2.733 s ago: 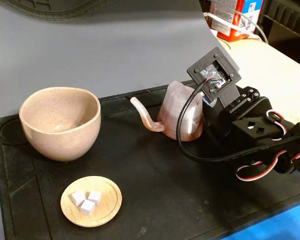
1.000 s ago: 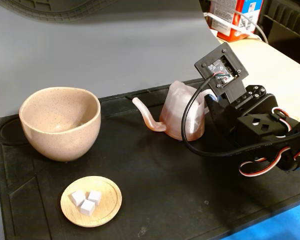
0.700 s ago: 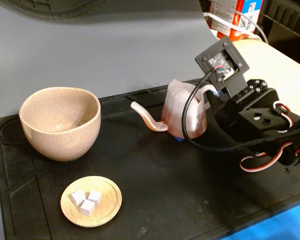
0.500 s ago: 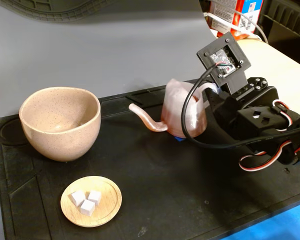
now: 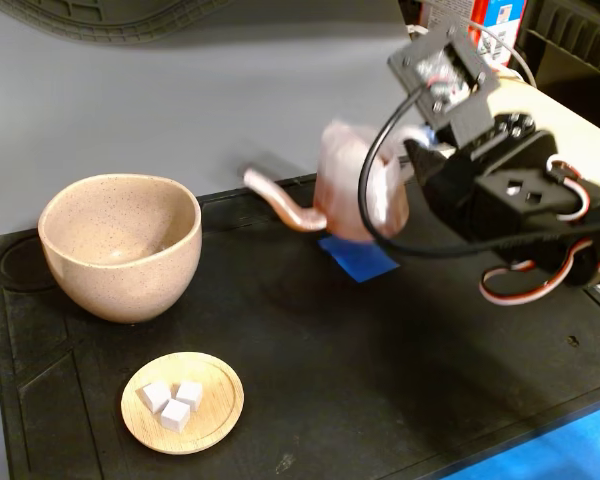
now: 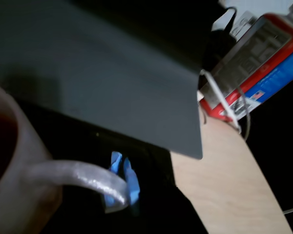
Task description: Pick up a kettle and pour liquid into a cup.
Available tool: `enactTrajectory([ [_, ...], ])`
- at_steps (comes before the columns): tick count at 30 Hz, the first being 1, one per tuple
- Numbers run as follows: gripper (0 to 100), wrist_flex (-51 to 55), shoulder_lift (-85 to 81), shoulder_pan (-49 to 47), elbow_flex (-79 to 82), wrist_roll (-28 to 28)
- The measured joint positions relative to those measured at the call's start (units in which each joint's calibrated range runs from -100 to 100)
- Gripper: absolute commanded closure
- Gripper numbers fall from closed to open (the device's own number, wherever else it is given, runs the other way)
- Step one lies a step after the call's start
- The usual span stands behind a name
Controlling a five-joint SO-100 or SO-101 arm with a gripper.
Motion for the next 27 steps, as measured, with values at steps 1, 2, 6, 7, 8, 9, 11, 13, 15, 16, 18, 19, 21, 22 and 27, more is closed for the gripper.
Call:
enactTrajectory([
  [1, 99, 0.0, -0.7, 0.0, 0.0, 0.0],
  [2, 99, 0.0, -1.1, 0.0, 0.0, 0.0],
  [6, 99, 4.3, -5.3, -0.3, 0.1, 0.0],
  [7, 99, 6.8, -7.1, -0.6, 0.1, 0.0],
  [8, 99, 8.1, -8.3, -0.9, 0.1, 0.0],
  [9, 99, 9.1, -8.9, -1.2, 0.1, 0.0],
  [11, 99, 10.4, -9.2, -1.2, -0.2, 0.0],
  [13, 99, 11.0, -9.2, -1.2, -1.7, 0.0],
  [15, 99, 11.1, -9.2, -2.3, -2.6, 0.0],
  [16, 99, 11.1, -9.2, -2.8, -2.6, 0.0],
  [18, 99, 11.1, -9.2, -3.3, -2.6, 0.0],
  [19, 99, 11.1, -9.2, -3.3, -2.6, 0.0],
  [21, 99, 11.1, -9.2, -2.9, -2.9, 0.0],
  [22, 99, 11.1, -9.2, -2.8, -3.8, 0.0],
  [27, 99, 17.3, -9.5, -3.6, -8.3, 0.1],
])
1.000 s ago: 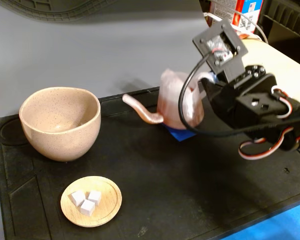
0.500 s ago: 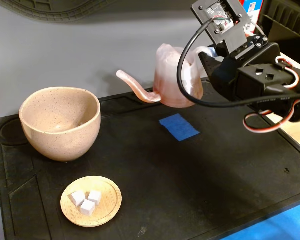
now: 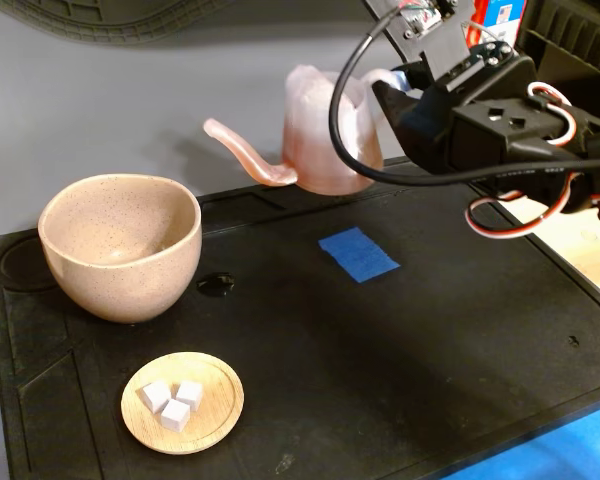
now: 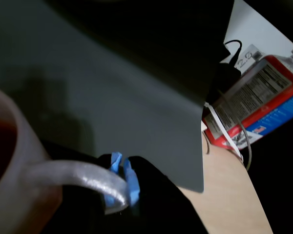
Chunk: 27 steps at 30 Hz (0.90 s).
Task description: Pick up a kettle and pour liquid into a cup.
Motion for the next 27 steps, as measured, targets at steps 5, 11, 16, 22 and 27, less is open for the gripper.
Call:
enactTrajectory([
  [5, 99, 0.1, 0.0, -0.7, -1.6, 0.0],
  [11, 99, 0.3, 0.0, -0.5, -1.6, 0.0],
  [16, 99, 0.3, 0.0, -0.5, -1.6, 0.0],
  [22, 99, 0.3, 0.0, -0.5, -1.6, 0.0],
  [27, 99, 3.9, 0.0, -1.4, -2.9, 0.0],
])
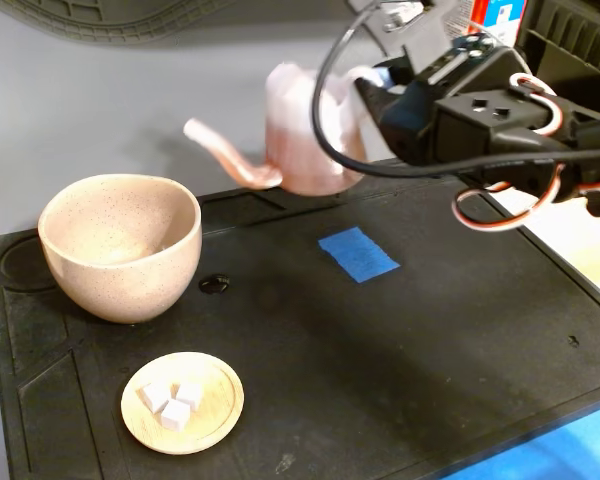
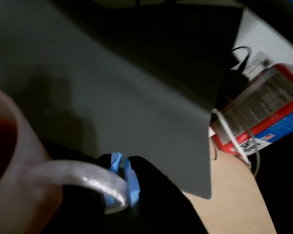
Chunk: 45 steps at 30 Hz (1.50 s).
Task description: Pick up a kettle and pour liquid into a cup.
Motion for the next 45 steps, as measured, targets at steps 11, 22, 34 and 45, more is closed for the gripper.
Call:
enactTrajectory([
  [11, 99, 3.4, 0.0, -1.8, -3.5, 0.9],
  [22, 99, 3.8, 0.0, -3.2, -3.5, 3.0],
  [34, 99, 6.5, 7.4, -4.5, -19.3, 9.8],
  [45, 99, 8.9, 8.2, -4.4, -22.3, 17.4],
])
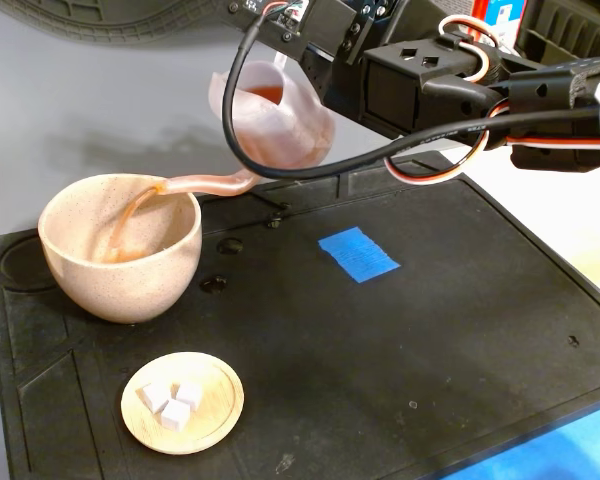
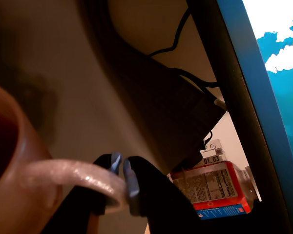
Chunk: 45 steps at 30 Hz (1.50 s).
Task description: Pick up a kettle and pour liquid into a cup.
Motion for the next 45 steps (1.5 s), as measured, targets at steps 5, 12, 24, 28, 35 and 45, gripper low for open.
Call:
enactTrajectory([
  [5, 99, 0.0, 0.0, 0.1, 0.0, 0.2],
  [12, 99, 0.0, 0.0, 0.1, 0.0, 0.2],
  [24, 99, 0.0, 0.0, 0.1, 0.0, 0.2],
  [28, 99, 0.0, 0.0, 0.1, 0.0, 0.2],
  [35, 99, 0.0, 0.0, 0.0, 0.0, 0.2],
  [45, 99, 0.0, 0.0, 0.8, 0.0, -5.1],
])
